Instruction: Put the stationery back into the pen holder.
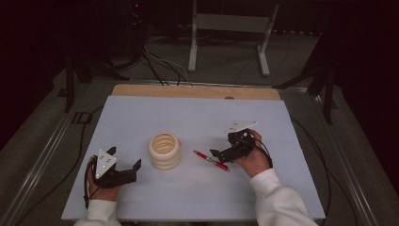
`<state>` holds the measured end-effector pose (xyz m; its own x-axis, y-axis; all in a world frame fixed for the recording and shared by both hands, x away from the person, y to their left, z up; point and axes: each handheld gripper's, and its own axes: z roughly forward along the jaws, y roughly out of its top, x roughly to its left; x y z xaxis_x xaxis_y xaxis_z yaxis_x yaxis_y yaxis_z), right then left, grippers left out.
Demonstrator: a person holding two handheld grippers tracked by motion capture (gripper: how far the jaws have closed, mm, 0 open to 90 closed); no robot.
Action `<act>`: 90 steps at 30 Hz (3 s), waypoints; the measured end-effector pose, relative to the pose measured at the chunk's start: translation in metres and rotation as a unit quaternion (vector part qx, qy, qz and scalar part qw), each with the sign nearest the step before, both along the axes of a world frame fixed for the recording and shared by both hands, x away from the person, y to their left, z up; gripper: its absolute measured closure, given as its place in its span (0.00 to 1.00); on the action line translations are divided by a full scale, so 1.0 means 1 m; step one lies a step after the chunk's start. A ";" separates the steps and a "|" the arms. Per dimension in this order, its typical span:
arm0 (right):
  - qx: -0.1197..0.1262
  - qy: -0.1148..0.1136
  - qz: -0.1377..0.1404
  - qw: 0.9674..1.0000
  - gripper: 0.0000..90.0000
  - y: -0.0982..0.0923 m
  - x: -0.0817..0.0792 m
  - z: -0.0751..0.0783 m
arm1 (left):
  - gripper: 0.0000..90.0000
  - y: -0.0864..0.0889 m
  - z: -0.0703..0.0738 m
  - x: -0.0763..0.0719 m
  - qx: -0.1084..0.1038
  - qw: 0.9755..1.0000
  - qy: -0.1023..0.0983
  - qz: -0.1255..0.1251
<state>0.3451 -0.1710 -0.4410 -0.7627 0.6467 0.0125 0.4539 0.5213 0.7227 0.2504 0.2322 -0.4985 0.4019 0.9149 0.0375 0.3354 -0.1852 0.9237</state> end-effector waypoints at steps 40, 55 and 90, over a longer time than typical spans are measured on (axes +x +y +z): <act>-0.070 0.068 0.019 0.995 0.35 0.070 0.028 -0.043 | 0.00 -0.001 -0.001 0.000 0.002 1.000 0.003 -0.004; -0.119 0.088 0.030 0.989 0.74 0.087 0.034 -0.061 | 0.00 -0.001 -0.001 0.001 0.004 1.000 0.005 -0.006; -0.033 0.027 -0.004 0.999 0.91 0.052 0.024 -0.016 | 0.00 -0.002 -0.003 0.001 0.008 1.000 0.008 -0.006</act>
